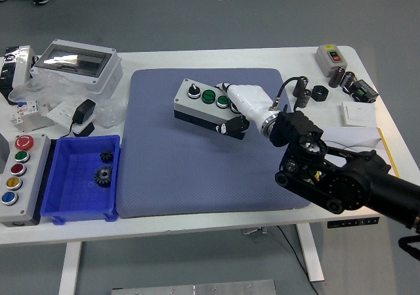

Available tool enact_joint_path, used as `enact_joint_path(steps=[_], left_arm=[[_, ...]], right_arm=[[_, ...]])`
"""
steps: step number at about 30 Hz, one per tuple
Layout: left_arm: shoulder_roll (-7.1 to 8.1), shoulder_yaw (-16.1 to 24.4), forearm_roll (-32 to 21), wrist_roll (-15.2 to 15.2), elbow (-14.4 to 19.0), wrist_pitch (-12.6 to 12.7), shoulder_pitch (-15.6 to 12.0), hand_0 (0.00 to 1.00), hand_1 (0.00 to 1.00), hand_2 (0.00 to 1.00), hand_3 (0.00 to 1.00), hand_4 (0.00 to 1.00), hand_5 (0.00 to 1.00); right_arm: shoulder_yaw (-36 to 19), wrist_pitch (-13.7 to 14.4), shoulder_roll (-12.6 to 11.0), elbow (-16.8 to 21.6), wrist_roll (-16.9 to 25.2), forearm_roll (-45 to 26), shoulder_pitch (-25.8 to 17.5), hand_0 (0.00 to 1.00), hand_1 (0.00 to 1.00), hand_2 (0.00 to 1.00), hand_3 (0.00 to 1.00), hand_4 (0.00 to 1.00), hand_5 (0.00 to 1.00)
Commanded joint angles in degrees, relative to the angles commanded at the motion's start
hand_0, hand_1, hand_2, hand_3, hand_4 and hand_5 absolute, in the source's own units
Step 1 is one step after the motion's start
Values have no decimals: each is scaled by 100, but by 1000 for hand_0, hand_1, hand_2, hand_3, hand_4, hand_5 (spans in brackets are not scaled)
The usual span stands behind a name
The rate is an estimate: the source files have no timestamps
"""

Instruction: Pick up the button,place it on the desk,press the button,press the button

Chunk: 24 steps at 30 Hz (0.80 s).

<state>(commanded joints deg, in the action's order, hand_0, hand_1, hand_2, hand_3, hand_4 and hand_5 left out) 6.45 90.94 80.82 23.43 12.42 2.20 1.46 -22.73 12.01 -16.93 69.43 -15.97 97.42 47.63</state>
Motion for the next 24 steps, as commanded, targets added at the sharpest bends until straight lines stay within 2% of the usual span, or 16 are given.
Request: enact_joint_path(steps=[3, 4, 7, 9, 15, 16, 21, 22, 24], left_arm=[[-4, -1, -7, 2, 2, 8, -8, 694, 642, 604, 664, 674, 309], [-6, 2, -3, 5, 3, 10, -12, 693, 642, 607, 668, 680, 324], [-12, 16, 16, 20, 9, 13, -19, 693, 642, 607, 668, 680, 324], [-18, 31, 37, 32, 14, 15, -16, 693, 642, 607, 668, 680, 324], [-32, 52, 83, 52, 22, 11, -16, 693, 643, 609, 670, 682, 326], [-32, 57, 90, 56, 24, 12, -19, 693, 642, 609, 670, 685, 338], [-29, 83, 131, 68, 31, 5, -21, 693, 642, 609, 670, 685, 338], [-27, 86, 136, 69, 31, 4, -20, 693, 642, 610, 670, 685, 345], [-24, 87, 144, 71, 31, 3, -20, 693, 642, 610, 670, 685, 345]], right_arm=[[160, -128, -432, 470, 523, -407, 149, 65, 248, 330, 267, 16, 2], [248, -158, -578, 632, 688, -495, 199, 92, 288, 353, 257, 11, 2], [584, -155, -933, 1013, 1067, -329, 288, 92, 288, 353, 257, 11, 2], [781, -193, -993, 993, 1070, -81, 244, 92, 288, 353, 257, 11, 2], [1039, -388, -824, 570, 760, 559, -8, 115, 295, 350, 248, 15, 2], [1043, -386, -803, 536, 736, 612, -39, 262, 350, 375, 269, 108, 2], [1033, -372, -780, 498, 667, 627, -96, 262, 350, 375, 269, 108, 2], [1036, -373, -780, 498, 661, 603, -106, 644, 638, 642, 544, 127, 2], [1045, -379, -785, 507, 648, 525, -140, 644, 638, 642, 544, 127, 2]])
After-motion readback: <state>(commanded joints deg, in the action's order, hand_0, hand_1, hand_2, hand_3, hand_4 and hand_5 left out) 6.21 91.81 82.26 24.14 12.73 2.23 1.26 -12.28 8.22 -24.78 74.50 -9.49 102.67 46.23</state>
